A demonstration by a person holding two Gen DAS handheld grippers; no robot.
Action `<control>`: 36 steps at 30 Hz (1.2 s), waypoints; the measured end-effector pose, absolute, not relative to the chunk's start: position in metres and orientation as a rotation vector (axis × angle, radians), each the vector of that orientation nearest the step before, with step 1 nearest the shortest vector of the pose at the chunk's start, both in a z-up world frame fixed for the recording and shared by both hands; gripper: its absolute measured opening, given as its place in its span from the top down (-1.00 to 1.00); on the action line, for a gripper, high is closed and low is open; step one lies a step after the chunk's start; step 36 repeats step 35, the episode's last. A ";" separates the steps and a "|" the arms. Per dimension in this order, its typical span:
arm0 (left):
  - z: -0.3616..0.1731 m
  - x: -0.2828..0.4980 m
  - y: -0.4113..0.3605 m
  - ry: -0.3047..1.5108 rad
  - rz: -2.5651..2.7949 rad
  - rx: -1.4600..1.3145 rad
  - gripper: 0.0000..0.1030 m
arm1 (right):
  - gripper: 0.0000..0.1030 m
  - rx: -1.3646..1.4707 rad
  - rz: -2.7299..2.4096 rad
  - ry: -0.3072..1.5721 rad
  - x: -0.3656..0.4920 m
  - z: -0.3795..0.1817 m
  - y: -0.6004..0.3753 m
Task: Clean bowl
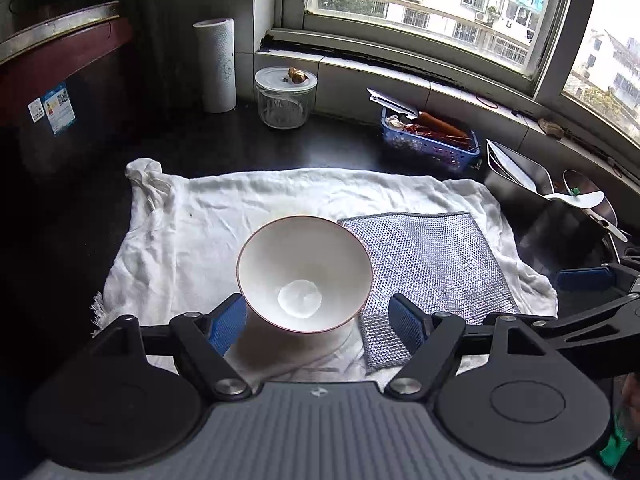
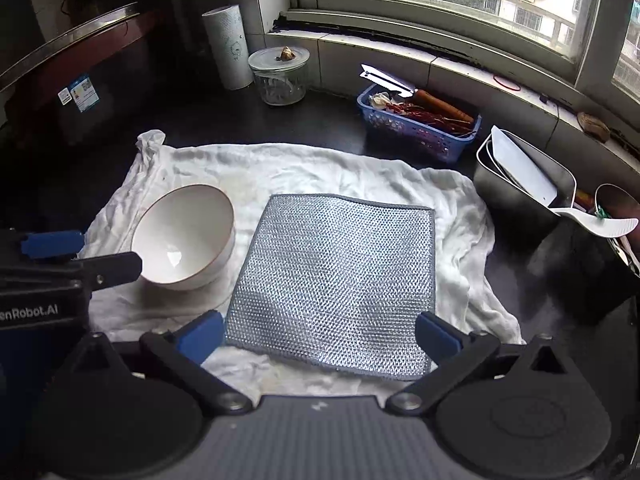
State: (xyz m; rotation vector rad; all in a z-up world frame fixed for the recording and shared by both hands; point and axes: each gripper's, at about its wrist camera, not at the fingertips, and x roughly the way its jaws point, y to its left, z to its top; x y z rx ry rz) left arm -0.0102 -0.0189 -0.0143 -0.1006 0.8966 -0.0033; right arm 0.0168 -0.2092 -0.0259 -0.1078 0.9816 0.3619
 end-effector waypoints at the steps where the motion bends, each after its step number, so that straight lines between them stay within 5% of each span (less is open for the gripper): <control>1: -0.014 -0.011 -0.019 0.897 0.007 -0.102 -0.51 | -0.98 -0.106 0.361 0.984 0.016 -0.024 -0.209; 36: 0.000 -0.003 -0.029 0.875 0.067 -0.072 -0.56 | -0.98 -0.047 0.395 0.991 0.027 -0.004 -0.212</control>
